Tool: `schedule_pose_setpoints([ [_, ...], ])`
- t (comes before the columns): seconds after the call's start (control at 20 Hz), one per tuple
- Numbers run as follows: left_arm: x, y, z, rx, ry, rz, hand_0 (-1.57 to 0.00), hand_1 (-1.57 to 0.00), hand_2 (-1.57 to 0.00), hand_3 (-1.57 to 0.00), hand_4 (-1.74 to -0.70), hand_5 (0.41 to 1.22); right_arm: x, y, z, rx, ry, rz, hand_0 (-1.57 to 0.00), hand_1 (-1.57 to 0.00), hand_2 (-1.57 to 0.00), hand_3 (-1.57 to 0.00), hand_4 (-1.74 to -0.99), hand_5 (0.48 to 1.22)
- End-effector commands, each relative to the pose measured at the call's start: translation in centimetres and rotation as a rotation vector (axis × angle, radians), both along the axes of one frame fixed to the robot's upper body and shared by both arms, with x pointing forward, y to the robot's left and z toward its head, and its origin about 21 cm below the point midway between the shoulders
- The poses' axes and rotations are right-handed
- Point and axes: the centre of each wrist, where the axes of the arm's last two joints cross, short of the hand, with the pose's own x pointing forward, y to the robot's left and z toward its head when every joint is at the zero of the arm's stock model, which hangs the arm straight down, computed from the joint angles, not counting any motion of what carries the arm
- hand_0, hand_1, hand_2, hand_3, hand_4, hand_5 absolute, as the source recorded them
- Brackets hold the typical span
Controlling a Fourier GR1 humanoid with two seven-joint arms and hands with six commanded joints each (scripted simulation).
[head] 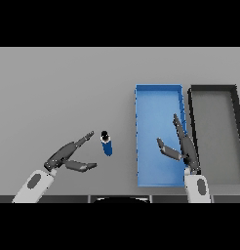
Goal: Pick up the blue pipe and place it into the blue bin.
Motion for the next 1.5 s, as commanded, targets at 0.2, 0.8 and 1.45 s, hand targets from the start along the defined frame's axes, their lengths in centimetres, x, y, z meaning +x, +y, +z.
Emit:
schedule_pose_setpoints([
  [0.2, 0.5, -2.7, -1.4, -0.031, 0.009, -0.039, 0.0, 0.0, 0.0, 0.0, -1.12, 0.446, -0.6, 0.0, -0.1, 0.012, 0.006, 0.002, 0.0, 0.0, 0.0, 0.0, -1.271, 0.616],
  [0.8, 3.5, -8.3, -4.1, -0.14, 0.016, -0.089, 0.0, 0.0, -0.02, -0.02, -1.11, 0.507, -1.2, -0.5, -0.4, 0.014, 0.013, -0.015, 0.0, 0.0, 0.0, 0.0, -1.267, 0.6],
  [1.45, 2.7, -10.9, -4.5, -0.277, -0.036, -0.025, -1.42, -1.44, -1.45, -1.37, -1.68, 1.168, -1.0, -0.2, 0.0, 0.006, -0.012, -0.001, 0.0, 0.0, 0.0, 0.0, -1.25, 0.622],
])
